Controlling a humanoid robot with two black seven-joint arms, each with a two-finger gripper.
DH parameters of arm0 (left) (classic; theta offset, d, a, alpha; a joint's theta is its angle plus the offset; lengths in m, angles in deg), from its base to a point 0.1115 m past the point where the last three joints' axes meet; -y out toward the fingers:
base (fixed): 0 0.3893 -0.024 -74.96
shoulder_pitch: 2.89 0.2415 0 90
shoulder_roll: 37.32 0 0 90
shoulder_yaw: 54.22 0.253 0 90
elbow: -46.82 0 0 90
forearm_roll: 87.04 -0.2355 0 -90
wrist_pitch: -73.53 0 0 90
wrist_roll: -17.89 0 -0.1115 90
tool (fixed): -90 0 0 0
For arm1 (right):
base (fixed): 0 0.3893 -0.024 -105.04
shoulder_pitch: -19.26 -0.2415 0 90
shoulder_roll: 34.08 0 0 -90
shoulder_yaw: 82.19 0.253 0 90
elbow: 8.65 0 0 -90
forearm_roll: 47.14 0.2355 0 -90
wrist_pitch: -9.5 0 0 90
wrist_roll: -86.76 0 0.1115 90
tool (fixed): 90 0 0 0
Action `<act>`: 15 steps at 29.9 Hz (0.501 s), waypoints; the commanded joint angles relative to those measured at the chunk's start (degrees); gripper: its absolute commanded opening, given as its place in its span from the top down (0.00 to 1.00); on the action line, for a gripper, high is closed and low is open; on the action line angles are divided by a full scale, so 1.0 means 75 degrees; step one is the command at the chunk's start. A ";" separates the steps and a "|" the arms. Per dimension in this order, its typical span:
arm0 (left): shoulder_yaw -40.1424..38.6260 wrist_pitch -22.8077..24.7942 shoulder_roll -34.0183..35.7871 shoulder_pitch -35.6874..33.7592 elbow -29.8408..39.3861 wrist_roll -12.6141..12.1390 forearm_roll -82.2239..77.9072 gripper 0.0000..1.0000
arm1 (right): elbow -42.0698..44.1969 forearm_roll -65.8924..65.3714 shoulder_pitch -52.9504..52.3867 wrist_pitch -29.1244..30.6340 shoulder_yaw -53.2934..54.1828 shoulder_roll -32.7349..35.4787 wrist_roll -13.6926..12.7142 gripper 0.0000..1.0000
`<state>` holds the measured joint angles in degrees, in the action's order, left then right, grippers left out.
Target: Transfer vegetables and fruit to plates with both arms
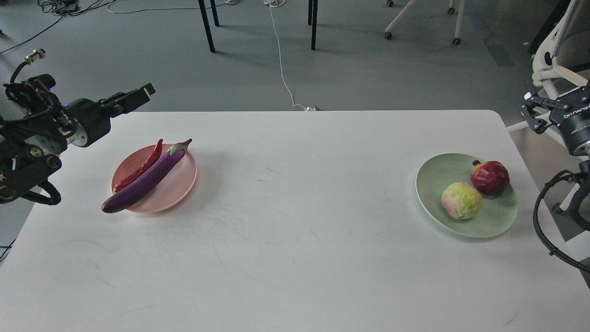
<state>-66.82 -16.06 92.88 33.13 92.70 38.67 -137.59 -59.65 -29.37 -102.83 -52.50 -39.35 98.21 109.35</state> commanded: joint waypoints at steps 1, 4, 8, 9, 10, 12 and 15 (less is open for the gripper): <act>-0.0019 0.0611 -0.0250 -0.0477 0.0000 -0.0064 0.2562 0.02 | 0.0003 -0.0001 -0.0011 0.0000 0.0298 0.0022 -0.0023 0.01; -0.0054 0.0753 -0.0519 -0.0782 -0.0093 -0.0065 0.4029 0.02 | 0.0027 0.0010 -0.0127 0.0000 0.0440 0.0010 -0.0070 0.01; -0.0696 0.0788 -0.0941 -0.0713 -0.0141 -0.0006 0.5413 0.02 | 0.0132 -0.0001 -0.0537 0.0000 0.0452 -0.0014 -0.0082 0.01; -0.0954 0.0800 -0.1012 -0.0643 -0.0141 -0.0006 0.5694 0.02 | 0.0155 -0.0001 -0.0573 0.0000 0.0463 -0.0014 -0.0105 0.01; -0.1038 0.0800 -0.1024 -0.0607 -0.0141 -0.0006 0.5790 0.02 | 0.0156 0.0010 -0.0573 0.0000 0.0475 -0.0014 -0.0117 0.01; -0.1809 0.0940 -0.1199 -0.0152 -0.0141 -0.0041 0.6608 0.02 | 0.0167 0.0010 -0.0666 0.0000 0.0545 -0.0014 -0.0245 0.01; -0.2548 0.1443 -0.1480 0.0236 -0.0187 -0.0076 0.7219 0.02 | 0.0272 0.0115 -0.0819 0.0000 0.0592 -0.0095 -0.0620 0.01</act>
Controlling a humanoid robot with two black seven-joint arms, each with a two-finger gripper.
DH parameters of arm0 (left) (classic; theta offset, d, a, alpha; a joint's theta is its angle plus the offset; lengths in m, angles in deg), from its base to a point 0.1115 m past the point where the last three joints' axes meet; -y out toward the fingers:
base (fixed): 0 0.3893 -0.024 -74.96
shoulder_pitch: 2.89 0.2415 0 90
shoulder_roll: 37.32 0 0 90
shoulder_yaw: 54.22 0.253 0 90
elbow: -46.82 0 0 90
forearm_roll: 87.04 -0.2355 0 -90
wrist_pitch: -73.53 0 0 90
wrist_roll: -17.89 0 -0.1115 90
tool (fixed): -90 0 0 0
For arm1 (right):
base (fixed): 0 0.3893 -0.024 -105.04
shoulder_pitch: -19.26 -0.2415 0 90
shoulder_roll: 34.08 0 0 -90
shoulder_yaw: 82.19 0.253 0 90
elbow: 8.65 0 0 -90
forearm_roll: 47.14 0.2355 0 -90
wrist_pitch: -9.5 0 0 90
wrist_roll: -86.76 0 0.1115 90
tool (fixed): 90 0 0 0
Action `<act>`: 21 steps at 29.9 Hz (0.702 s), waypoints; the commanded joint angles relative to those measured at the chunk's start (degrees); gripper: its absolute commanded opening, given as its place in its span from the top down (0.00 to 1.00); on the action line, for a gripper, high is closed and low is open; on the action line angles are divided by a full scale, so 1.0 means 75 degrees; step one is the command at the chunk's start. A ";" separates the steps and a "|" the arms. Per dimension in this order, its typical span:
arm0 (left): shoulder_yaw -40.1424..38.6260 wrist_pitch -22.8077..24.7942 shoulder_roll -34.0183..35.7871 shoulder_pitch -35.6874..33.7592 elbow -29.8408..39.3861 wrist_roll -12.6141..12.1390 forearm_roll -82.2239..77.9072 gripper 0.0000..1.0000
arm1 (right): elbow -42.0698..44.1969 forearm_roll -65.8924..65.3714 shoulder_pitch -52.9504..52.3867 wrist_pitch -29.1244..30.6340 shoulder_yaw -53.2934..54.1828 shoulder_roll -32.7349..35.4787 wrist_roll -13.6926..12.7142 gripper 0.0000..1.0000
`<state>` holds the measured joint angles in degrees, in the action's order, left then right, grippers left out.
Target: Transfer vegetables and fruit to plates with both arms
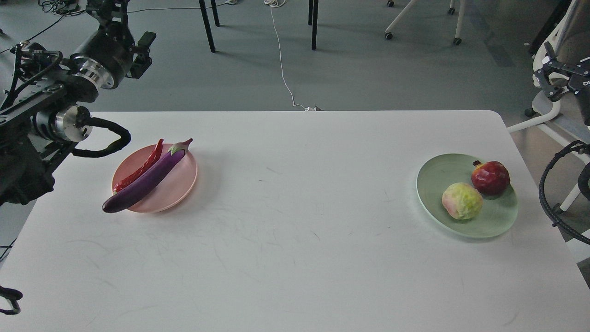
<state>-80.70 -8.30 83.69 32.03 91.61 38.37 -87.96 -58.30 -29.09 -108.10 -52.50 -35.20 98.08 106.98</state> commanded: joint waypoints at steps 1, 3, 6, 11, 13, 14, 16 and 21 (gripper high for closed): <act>-0.0851 0.0503 -0.0372 0.0500 -0.0100 -0.0036 0.0684 0.02 | 0.0163 0.0112 -0.0116 0.0000 0.0051 -0.0194 -0.0444 0.01; -0.1191 0.0656 -0.0664 0.0723 -0.0264 -0.0036 0.0802 0.02 | 0.0257 0.0357 -0.0128 0.0000 0.0179 -0.0603 -0.0772 0.01; -0.1590 0.0808 -0.0946 0.0981 -0.0346 -0.0036 0.0837 0.02 | 0.0281 0.0511 -0.0069 -0.0076 0.0309 -0.0933 -0.0973 0.01; -0.1872 0.1066 -0.1029 0.1274 -0.0346 -0.0025 0.0884 0.02 | 0.0632 0.0511 -0.0128 -0.0440 0.0496 -0.1004 -0.0973 0.01; -0.1849 0.0997 -0.1029 0.1298 -0.0358 -0.0048 0.0884 0.02 | 0.0738 0.0488 -0.0140 -0.0452 0.0532 -0.1027 -0.0950 0.01; -0.1814 0.0985 -0.1006 0.1298 -0.0358 -0.0048 0.0873 0.02 | 0.0726 0.0476 -0.0151 -0.0452 0.0532 -0.1062 -0.0926 0.01; -0.1849 0.0996 -0.0959 0.1263 -0.0358 -0.0048 0.0872 0.02 | 0.0738 0.0464 -0.0151 -0.0464 0.0532 -0.1062 -0.0902 0.01; -0.1731 0.0996 -0.0970 0.1216 -0.0381 -0.0480 0.0826 0.02 | 0.0726 0.0464 -0.0140 -0.0440 0.0520 -0.1062 -0.0902 0.01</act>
<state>-93.99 -0.82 76.59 41.26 88.84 37.11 -81.57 -52.79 -25.60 -109.23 -56.03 -31.19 90.12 100.18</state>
